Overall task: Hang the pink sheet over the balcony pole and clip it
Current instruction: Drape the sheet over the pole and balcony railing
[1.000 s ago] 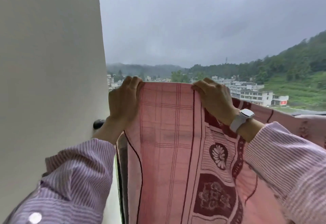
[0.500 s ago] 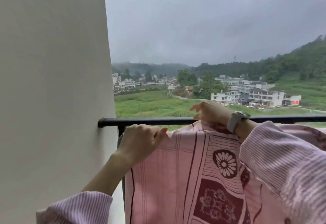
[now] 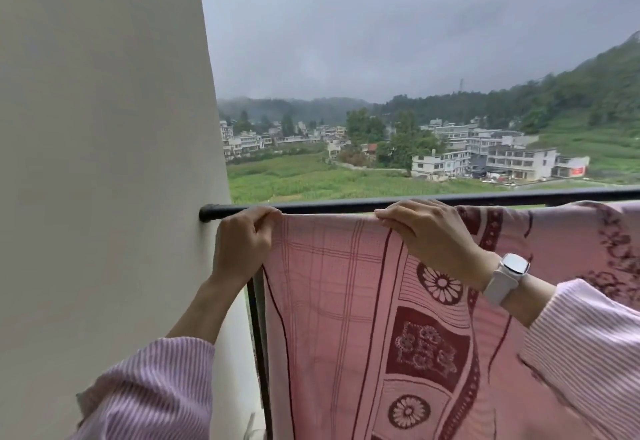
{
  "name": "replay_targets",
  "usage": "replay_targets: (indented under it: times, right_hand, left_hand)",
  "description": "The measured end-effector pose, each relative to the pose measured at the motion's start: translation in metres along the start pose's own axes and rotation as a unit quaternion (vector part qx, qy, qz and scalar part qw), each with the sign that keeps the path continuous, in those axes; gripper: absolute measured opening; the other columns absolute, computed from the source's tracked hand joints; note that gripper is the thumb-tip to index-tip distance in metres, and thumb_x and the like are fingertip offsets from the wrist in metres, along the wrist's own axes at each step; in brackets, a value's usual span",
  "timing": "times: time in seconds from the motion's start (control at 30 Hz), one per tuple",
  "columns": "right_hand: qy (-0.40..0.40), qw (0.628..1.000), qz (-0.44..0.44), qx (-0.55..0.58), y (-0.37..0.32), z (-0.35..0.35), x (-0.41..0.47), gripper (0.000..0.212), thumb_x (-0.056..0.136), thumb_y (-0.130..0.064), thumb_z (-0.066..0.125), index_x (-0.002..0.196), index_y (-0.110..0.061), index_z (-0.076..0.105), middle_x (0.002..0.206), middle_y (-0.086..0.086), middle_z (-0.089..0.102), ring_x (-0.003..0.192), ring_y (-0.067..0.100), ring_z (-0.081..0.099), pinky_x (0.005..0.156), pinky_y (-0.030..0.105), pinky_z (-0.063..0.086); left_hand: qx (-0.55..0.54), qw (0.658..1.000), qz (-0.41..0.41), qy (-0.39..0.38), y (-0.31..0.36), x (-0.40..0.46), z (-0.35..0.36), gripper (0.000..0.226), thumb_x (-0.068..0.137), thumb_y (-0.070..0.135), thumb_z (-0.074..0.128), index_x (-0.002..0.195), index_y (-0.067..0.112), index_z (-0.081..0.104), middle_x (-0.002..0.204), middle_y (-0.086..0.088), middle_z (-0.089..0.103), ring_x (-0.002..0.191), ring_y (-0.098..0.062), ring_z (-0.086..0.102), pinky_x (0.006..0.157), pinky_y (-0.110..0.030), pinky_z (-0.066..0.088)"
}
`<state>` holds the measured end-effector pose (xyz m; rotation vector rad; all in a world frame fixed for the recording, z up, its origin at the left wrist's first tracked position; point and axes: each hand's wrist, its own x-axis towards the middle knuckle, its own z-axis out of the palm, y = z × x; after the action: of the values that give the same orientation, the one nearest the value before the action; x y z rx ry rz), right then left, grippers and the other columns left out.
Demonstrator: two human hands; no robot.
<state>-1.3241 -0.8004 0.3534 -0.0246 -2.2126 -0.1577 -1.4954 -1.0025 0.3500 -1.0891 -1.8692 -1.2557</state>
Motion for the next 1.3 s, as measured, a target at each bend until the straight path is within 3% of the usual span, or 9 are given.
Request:
replay_targets:
  times: [0.07, 0.2, 0.33, 0.5, 0.7, 0.97, 1.07, 1.17, 1.3]
  right_hand:
    - [-0.002, 1.000, 0.003, -0.013, 0.011, -0.007, -0.008, 0.034, 0.090, -0.034, 0.040, 0.100, -0.019, 0.069, 0.093, -0.002, 0.072, 0.085, 0.019, 0.068, 0.073, 0.035, 0.054]
    - [-0.001, 0.998, 0.007, -0.065, 0.037, -0.022, -0.034, 0.041, 0.092, -0.036, 0.034, 0.120, -0.018, 0.058, 0.101, 0.000, 0.069, 0.089, 0.020, 0.065, 0.077, 0.037, 0.051]
    - [0.009, 0.994, 0.030, -0.100, 0.063, -0.040, -0.057, 0.044, 0.091, -0.035, 0.034, 0.122, -0.012, 0.055, 0.103, 0.006, 0.068, 0.089, 0.025, 0.064, 0.083, 0.040, 0.047]
    - [-0.008, 0.990, 0.071, -0.125, 0.119, -0.078, -0.097, 0.042, 0.087, -0.037, 0.039, 0.117, -0.013, 0.057, 0.102, 0.005, 0.066, 0.091, 0.027, 0.061, 0.086, 0.033, 0.035]
    - [-0.001, 0.994, 0.058, -0.091, 0.190, -0.124, -0.131, 0.028, 0.078, -0.028, 0.058, 0.103, -0.016, 0.062, 0.099, 0.002, 0.070, 0.087, 0.025, 0.065, 0.081, 0.035, 0.043]
    - [0.060, 0.993, 0.057, 0.084, 0.227, -0.136, -0.142, 0.008, 0.082, -0.021, 0.060, 0.080, -0.013, 0.063, 0.094, -0.001, 0.072, 0.086, 0.020, 0.067, 0.075, 0.037, 0.053]
    - [0.039, 0.991, 0.108, 0.065, 0.233, -0.142, -0.135, 0.011, 0.089, -0.020, 0.053, 0.090, -0.009, 0.056, 0.080, 0.005, 0.069, 0.066, 0.024, 0.061, 0.061, 0.034, 0.047]
    - [0.046, 0.986, 0.152, 0.049, 0.248, -0.155, -0.123, 0.011, 0.090, -0.008, 0.049, 0.100, -0.004, 0.052, 0.079, 0.011, 0.064, 0.060, 0.022, 0.049, 0.060, 0.028, 0.032]
    - [0.099, 0.977, 0.185, 0.036, 0.276, -0.177, -0.114, 0.011, 0.090, -0.010, 0.050, 0.097, -0.006, 0.057, 0.077, 0.004, 0.063, 0.062, 0.019, 0.052, 0.059, 0.027, 0.039]
  left_hand:
    - [-0.001, 0.996, -0.072, 0.042, -0.004, 0.005, 0.000, 0.015, 0.085, 0.008, 0.058, 0.091, 0.005, 0.071, 0.089, -0.013, 0.072, 0.080, -0.017, 0.060, 0.069, -0.012, 0.036]
    - [0.098, 0.970, -0.213, 0.066, -0.015, 0.011, -0.001, 0.021, 0.089, 0.013, 0.051, 0.102, 0.010, 0.067, 0.107, -0.018, 0.065, 0.099, -0.036, 0.058, 0.085, -0.037, 0.042]
    - [0.191, 0.979, -0.007, 0.075, 0.039, -0.003, 0.022, 0.023, 0.090, 0.018, 0.049, 0.107, 0.012, 0.063, 0.106, -0.012, 0.067, 0.098, -0.031, 0.059, 0.096, -0.046, 0.035]
    - [0.150, 0.965, 0.143, -0.160, 0.113, -0.030, 0.091, 0.041, 0.092, 0.038, 0.042, 0.128, 0.017, 0.047, 0.123, -0.002, 0.058, 0.114, -0.021, 0.052, 0.106, -0.041, 0.026]
    - [0.158, 0.967, 0.139, -0.144, 0.196, -0.036, 0.178, 0.038, 0.091, 0.043, 0.044, 0.122, 0.024, 0.053, 0.117, 0.005, 0.062, 0.105, -0.023, 0.054, 0.093, -0.039, 0.026]
    - [0.154, 0.977, 0.107, -0.100, 0.251, -0.045, 0.226, 0.053, 0.083, 0.055, 0.030, 0.108, 0.021, 0.061, 0.105, 0.004, 0.067, 0.097, -0.022, 0.059, 0.087, -0.036, 0.027]
    - [0.138, 0.975, 0.126, -0.116, 0.276, -0.046, 0.241, 0.044, 0.083, 0.053, 0.040, 0.108, 0.023, 0.061, 0.104, 0.005, 0.067, 0.097, -0.021, 0.059, 0.084, -0.034, 0.029]
    - [0.088, 0.984, 0.116, -0.103, 0.300, -0.043, 0.258, 0.027, 0.089, 0.039, 0.048, 0.103, 0.023, 0.064, 0.102, 0.003, 0.069, 0.094, -0.022, 0.061, 0.083, -0.032, 0.033]
    - [0.093, 0.983, 0.096, -0.122, 0.330, -0.030, 0.281, 0.031, 0.094, 0.040, 0.039, 0.095, 0.021, 0.063, 0.095, -0.001, 0.069, 0.085, -0.023, 0.062, 0.070, -0.031, 0.037]
